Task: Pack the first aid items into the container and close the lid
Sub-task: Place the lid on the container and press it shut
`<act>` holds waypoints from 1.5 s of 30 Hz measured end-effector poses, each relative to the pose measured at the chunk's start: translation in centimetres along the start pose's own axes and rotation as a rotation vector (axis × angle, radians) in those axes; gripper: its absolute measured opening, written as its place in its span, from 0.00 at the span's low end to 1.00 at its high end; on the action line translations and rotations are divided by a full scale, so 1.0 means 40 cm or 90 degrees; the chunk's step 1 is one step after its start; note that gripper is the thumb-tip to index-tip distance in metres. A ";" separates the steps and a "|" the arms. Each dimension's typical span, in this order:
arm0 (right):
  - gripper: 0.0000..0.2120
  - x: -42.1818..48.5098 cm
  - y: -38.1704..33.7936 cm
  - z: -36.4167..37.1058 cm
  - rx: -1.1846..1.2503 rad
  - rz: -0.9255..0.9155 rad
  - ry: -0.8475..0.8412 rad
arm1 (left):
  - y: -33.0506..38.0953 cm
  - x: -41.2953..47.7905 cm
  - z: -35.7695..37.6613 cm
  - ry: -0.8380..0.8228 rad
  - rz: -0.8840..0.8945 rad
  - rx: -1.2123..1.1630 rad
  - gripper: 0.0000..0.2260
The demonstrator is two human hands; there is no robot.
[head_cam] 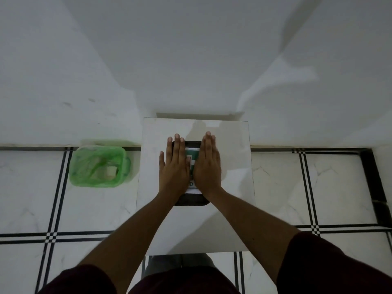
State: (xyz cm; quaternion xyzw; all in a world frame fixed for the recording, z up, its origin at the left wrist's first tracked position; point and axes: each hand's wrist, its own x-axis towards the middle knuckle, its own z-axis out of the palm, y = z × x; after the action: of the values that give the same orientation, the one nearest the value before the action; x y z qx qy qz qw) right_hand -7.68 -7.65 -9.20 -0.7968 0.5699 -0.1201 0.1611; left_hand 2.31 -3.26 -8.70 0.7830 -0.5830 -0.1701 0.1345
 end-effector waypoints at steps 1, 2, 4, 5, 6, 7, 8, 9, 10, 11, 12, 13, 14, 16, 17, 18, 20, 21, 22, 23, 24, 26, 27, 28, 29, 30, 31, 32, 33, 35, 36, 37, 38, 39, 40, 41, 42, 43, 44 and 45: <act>0.32 0.000 0.004 0.005 0.008 -0.020 -0.007 | -0.003 0.000 0.004 0.001 0.002 0.002 0.25; 0.31 -0.001 0.007 0.009 0.007 -0.034 -0.009 | -0.005 0.001 0.008 0.003 0.007 0.007 0.25; 0.29 -0.003 0.011 0.013 -0.002 -0.051 -0.005 | -0.007 0.004 0.014 0.000 0.016 0.000 0.25; 0.29 -0.002 0.013 0.015 -0.004 -0.053 -0.006 | -0.008 0.006 0.015 -0.001 0.020 -0.008 0.25; 0.29 0.000 0.014 0.014 -0.004 -0.055 -0.008 | -0.011 0.008 0.017 0.000 0.027 -0.012 0.25; 0.29 0.001 0.015 0.014 -0.005 -0.056 -0.012 | -0.015 0.010 0.020 0.002 0.035 -0.013 0.25; 0.29 0.001 0.017 0.014 -0.008 -0.058 -0.014 | -0.019 0.011 0.021 0.001 0.042 -0.014 0.25; 0.29 0.001 0.019 0.015 -0.010 -0.062 -0.018 | -0.022 0.011 0.023 -0.005 0.049 -0.017 0.25; 0.30 0.004 0.020 0.017 -0.010 -0.064 -0.023 | -0.026 0.013 0.023 -0.009 0.053 -0.020 0.25; 0.31 0.006 0.022 0.020 -0.007 -0.062 -0.028 | -0.029 0.014 0.023 -0.011 0.057 -0.025 0.25; 0.32 0.008 0.023 0.021 -0.002 -0.058 -0.032 | -0.030 0.015 0.024 -0.009 0.059 -0.033 0.25; 0.32 0.008 0.025 0.023 0.002 -0.054 -0.038 | -0.031 0.017 0.022 -0.009 0.060 -0.043 0.25; 0.32 0.009 0.026 0.023 0.007 -0.053 -0.042 | -0.032 0.018 0.020 -0.008 0.062 -0.053 0.25; 0.32 0.015 0.026 0.024 0.013 -0.055 -0.036 | -0.030 0.024 0.017 0.001 0.070 -0.064 0.26; 0.31 0.018 0.025 0.023 0.018 -0.054 -0.033 | -0.029 0.027 0.015 0.005 0.075 -0.072 0.26; 0.31 0.019 0.022 0.021 0.026 -0.051 -0.033 | -0.028 0.028 0.011 0.005 0.076 -0.080 0.26; 0.31 0.023 0.019 0.017 0.038 -0.053 -0.039 | -0.033 0.036 0.010 -0.012 0.066 -0.090 0.26; 0.31 0.026 0.017 0.013 0.038 -0.060 -0.038 | -0.035 0.041 0.009 -0.023 0.062 -0.089 0.26; 0.30 0.029 0.016 0.008 0.034 -0.066 -0.041 | -0.037 0.046 0.009 -0.034 0.060 -0.086 0.27; 0.30 0.033 0.017 0.001 0.029 -0.072 -0.047 | -0.036 0.049 0.005 -0.048 0.059 -0.082 0.27; 0.29 0.029 0.017 -0.009 0.019 -0.077 -0.053 | -0.033 0.042 -0.004 -0.061 0.056 -0.070 0.27; 0.28 0.032 0.022 -0.019 -0.016 -0.084 -0.066 | -0.032 0.037 -0.019 -0.078 0.052 -0.011 0.27; 0.28 0.021 0.023 -0.025 -0.030 -0.085 -0.064 | -0.033 0.022 -0.026 -0.074 0.056 0.029 0.27; 0.27 0.012 0.023 -0.030 -0.037 -0.085 -0.057 | -0.033 0.006 -0.033 -0.064 0.062 0.061 0.27; 0.26 -0.001 0.022 -0.031 -0.037 -0.084 -0.052 | -0.033 -0.014 -0.038 -0.054 0.066 0.080 0.27; 0.26 -0.020 0.020 -0.032 -0.034 -0.082 -0.048 | -0.033 -0.037 -0.039 -0.047 0.068 0.090 0.27; 0.26 -0.041 0.018 -0.030 -0.032 -0.082 -0.048 | -0.032 -0.059 -0.037 -0.047 0.067 0.098 0.27; 0.26 -0.059 0.016 -0.024 -0.035 -0.084 -0.047 | -0.034 -0.075 -0.030 -0.054 0.060 0.102 0.28; 0.26 -0.074 0.016 -0.018 -0.038 -0.086 -0.048 | -0.034 -0.086 -0.026 -0.065 0.050 0.098 0.28; 0.26 -0.094 0.022 -0.007 -0.038 -0.090 -0.053 | -0.032 -0.094 -0.023 -0.088 0.034 0.073 0.30; 0.27 -0.098 0.026 -0.002 -0.037 -0.092 -0.052 | -0.031 -0.094 -0.022 -0.091 0.034 0.062 0.30; 0.28 -0.100 0.026 0.001 -0.031 -0.092 -0.055 | -0.029 -0.093 -0.022 -0.088 0.035 0.056 0.30; 0.29 -0.099 0.026 0.004 -0.023 -0.092 -0.055 | -0.029 -0.091 -0.022 -0.081 0.037 0.049 0.29; 0.30 -0.098 0.023 0.004 -0.015 -0.090 -0.061 | -0.028 -0.089 -0.023 -0.080 0.038 0.044 0.30; 0.30 -0.096 0.022 0.004 -0.011 -0.090 -0.067 | -0.030 -0.087 -0.021 -0.079 0.040 0.041 0.30; 0.30 -0.092 0.020 0.004 -0.008 -0.087 -0.077 | -0.032 -0.083 -0.019 -0.082 0.039 0.038 0.30; 0.30 -0.089 0.019 0.004 -0.006 -0.087 -0.080 | -0.034 -0.078 -0.016 -0.081 0.038 0.035 0.29; 0.29 -0.084 0.018 0.001 -0.004 -0.085 -0.084 | -0.035 -0.073 -0.015 -0.083 0.032 0.037 0.29; 0.29 -0.080 0.020 0.002 -0.001 -0.083 -0.082 | -0.037 -0.067 -0.012 -0.079 0.029 0.043 0.28; 0.28 -0.077 0.020 -0.003 0.002 -0.080 -0.084 | -0.037 -0.066 -0.014 -0.078 0.026 0.051 0.27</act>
State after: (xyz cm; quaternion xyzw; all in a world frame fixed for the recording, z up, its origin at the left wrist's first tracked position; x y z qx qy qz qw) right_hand -9.39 -5.00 -9.41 -0.8370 0.5066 -0.0778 0.1917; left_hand 3.15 -0.31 -8.51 0.7637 -0.6126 -0.1913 0.0705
